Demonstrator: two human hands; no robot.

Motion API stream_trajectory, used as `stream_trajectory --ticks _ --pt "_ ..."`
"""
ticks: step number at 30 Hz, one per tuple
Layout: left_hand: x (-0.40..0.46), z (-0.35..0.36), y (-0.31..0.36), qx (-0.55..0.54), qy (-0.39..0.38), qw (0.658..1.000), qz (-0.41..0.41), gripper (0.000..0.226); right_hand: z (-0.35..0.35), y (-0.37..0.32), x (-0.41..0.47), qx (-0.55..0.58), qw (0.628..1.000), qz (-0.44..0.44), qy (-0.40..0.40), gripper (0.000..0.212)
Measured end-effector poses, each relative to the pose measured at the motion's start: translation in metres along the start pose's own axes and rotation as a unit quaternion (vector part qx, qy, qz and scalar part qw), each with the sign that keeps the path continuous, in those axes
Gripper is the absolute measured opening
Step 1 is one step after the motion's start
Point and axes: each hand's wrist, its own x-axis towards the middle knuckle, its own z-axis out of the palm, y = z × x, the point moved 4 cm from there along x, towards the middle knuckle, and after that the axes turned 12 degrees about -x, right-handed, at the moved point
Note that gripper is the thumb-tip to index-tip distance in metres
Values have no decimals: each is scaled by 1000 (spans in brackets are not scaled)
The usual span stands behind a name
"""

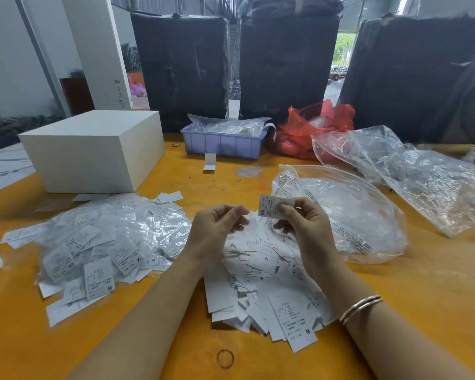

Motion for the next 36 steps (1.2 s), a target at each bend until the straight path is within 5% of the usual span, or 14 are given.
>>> stream_trajectory --ticks 7,12,24,36 --pt "2 -2 -2 -35 15 999 -24 2 10 1 -4 -14 1000 2 -10 8" --pt "1 -3 2 -81 28 996 -7 25 9 4 -6 -4 1000 9 19 7" --pt "-1 -2 7 67 40 991 106 16 15 3 -9 -12 999 -10 37 6" --pt "-2 -3 9 73 51 988 127 15 25 7 -10 -130 989 -64 -41 10"
